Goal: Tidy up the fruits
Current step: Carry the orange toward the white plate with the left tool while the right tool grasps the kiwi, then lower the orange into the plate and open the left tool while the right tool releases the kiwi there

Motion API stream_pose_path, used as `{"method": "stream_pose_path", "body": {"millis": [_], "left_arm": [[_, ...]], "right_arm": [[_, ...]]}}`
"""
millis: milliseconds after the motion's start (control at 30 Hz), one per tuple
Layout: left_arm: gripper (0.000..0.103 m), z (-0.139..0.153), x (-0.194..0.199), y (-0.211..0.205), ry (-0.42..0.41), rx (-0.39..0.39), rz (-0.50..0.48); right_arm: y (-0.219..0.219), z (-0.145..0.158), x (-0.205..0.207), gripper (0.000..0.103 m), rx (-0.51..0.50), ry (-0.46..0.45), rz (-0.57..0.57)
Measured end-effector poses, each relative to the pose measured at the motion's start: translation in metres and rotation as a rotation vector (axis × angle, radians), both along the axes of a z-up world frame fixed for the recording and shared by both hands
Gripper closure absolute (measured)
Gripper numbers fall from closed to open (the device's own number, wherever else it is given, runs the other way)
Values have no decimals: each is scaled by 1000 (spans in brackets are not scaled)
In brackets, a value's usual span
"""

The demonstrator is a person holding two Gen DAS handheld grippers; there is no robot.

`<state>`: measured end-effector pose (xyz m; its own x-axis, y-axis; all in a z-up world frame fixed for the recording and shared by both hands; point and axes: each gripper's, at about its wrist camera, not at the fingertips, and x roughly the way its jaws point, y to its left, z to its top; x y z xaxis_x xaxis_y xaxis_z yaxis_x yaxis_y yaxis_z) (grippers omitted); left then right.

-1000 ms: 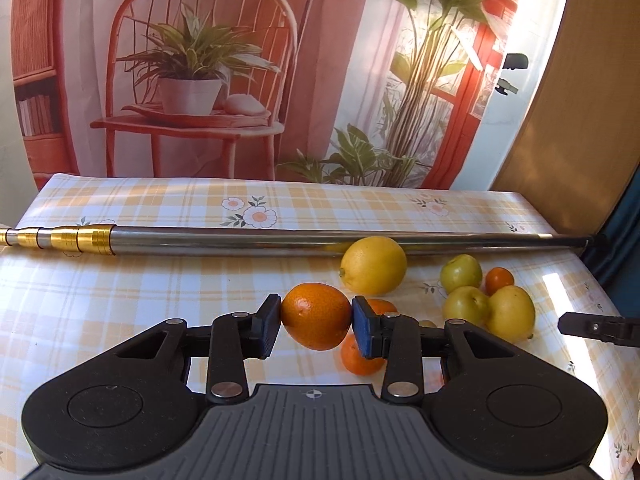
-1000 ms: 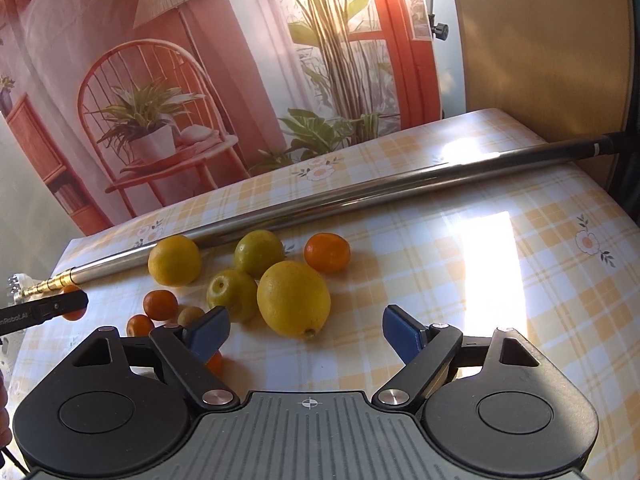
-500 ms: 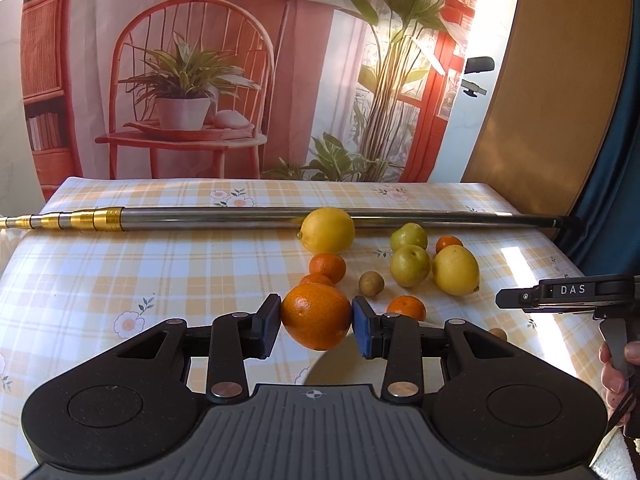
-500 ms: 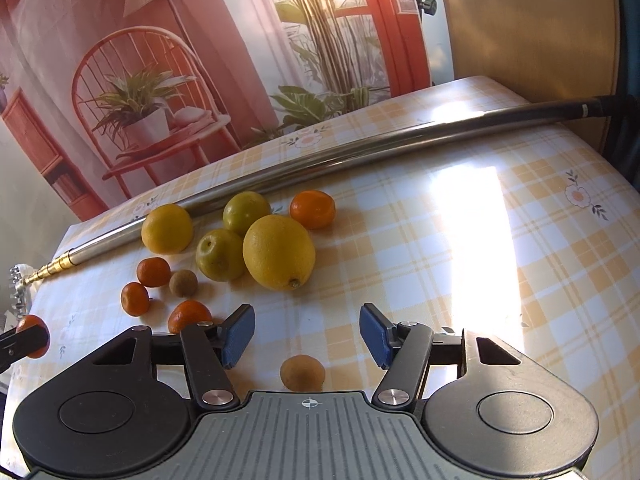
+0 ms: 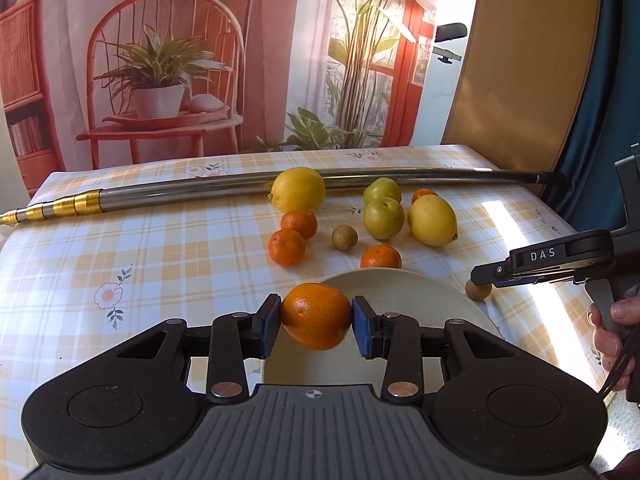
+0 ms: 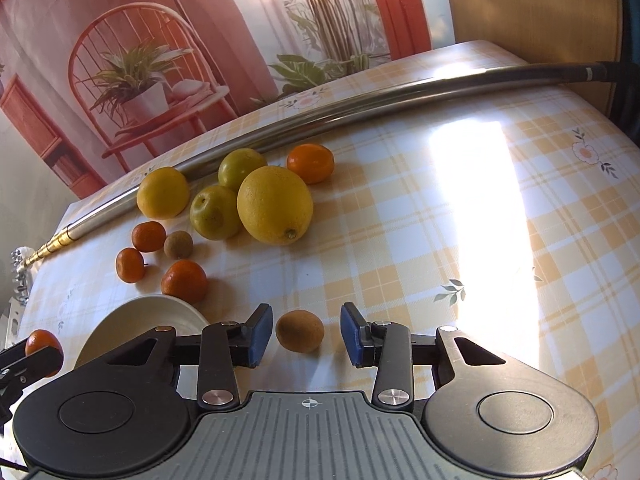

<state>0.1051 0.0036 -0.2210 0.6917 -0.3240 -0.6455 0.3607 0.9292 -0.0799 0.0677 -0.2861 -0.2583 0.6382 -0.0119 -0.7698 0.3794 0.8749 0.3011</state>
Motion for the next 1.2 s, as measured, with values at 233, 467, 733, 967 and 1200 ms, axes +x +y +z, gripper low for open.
{"method": "stream_pose_path", "body": {"millis": [233,467,733,967,1200], "left_arm": [[63,-5,-1,-4,15,18,-13],[63,-5,-3,-5,22,26,-7],[63,-5,-2,-4,28,22,14],[63,-6,-4,-4,41,27,3],[63,-11,-10,-4,74,51,-10]], "right_arm": [[3,-4,3,77,5,12,44],[1,-5,5,77,5,18,60],[0,-6,7,78,16,25,53],[3,3,0,78,6,-6,54],[18,18,-6,78,-25,-38,110]]}}
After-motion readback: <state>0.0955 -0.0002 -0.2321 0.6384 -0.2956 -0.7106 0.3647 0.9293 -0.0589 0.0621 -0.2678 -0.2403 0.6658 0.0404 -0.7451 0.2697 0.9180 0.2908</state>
